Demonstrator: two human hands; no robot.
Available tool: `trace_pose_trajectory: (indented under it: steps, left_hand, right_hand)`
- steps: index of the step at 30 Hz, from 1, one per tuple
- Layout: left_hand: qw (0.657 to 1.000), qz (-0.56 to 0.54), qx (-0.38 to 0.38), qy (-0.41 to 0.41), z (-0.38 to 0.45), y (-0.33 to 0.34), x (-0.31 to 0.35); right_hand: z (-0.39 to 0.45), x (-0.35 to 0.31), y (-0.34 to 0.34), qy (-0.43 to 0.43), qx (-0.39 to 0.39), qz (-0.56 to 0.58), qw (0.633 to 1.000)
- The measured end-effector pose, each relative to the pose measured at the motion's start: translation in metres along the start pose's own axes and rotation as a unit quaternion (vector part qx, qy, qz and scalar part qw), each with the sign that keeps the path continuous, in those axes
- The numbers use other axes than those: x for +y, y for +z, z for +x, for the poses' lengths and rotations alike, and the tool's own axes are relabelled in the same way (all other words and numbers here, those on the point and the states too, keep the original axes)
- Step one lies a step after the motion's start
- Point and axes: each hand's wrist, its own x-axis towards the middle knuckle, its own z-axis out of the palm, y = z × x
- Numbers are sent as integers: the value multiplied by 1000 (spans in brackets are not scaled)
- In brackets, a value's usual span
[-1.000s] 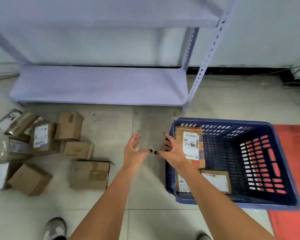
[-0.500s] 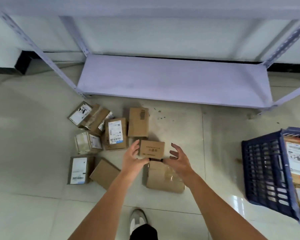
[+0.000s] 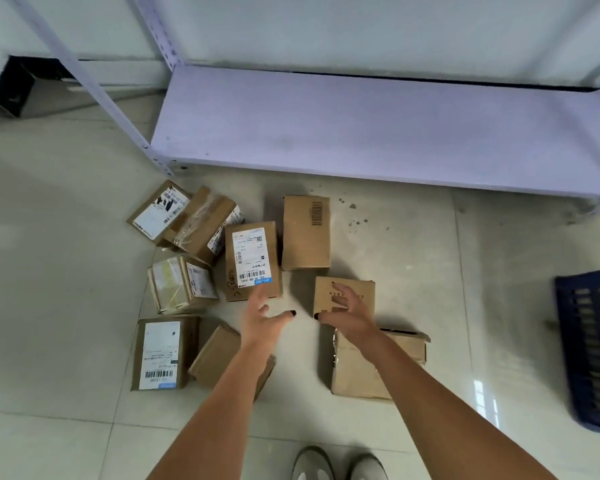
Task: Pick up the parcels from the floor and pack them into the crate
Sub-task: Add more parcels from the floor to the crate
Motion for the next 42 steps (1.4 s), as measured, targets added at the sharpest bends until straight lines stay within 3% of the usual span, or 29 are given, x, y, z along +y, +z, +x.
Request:
trace_pose_trajectory:
  steps: [3, 5, 8, 16, 23, 30, 33, 36, 42]
  left_hand:
    - [994, 29, 108, 17, 34, -19, -15]
    - [987, 64, 141, 39, 54, -35, -25]
    - [987, 96, 127, 22, 77, -51, -34]
    - [996, 20, 73, -39, 83, -54, -37]
    - [995, -5, 65, -72, -28, -61, 11]
    - [997, -3, 79, -4, -163, -49, 75]
    - [992, -16, 120, 24, -211, -30, 105]
    - [985, -56, 156, 36, -236, -10, 123]
    - [989, -36, 130, 56, -266, 55, 148]
  right_hand:
    - [38, 4, 33, -25, -37, -20, 999]
    - [54, 5, 54, -33, -51, -36, 997]
    - [76, 9, 77, -41, -51, -74, 995]
    - [82, 3, 83, -31, -68, -118, 990]
    - [-24, -26, 61, 15, -73, -88, 993]
    - [-177, -75, 22, 31, -32, -28, 999]
    - [-231, -94, 10, 30, 8, 44, 999]
    - [-267, -101, -10, 2, 55, 34, 998]
    - [-299, -89, -79, -11, 152, 102, 983]
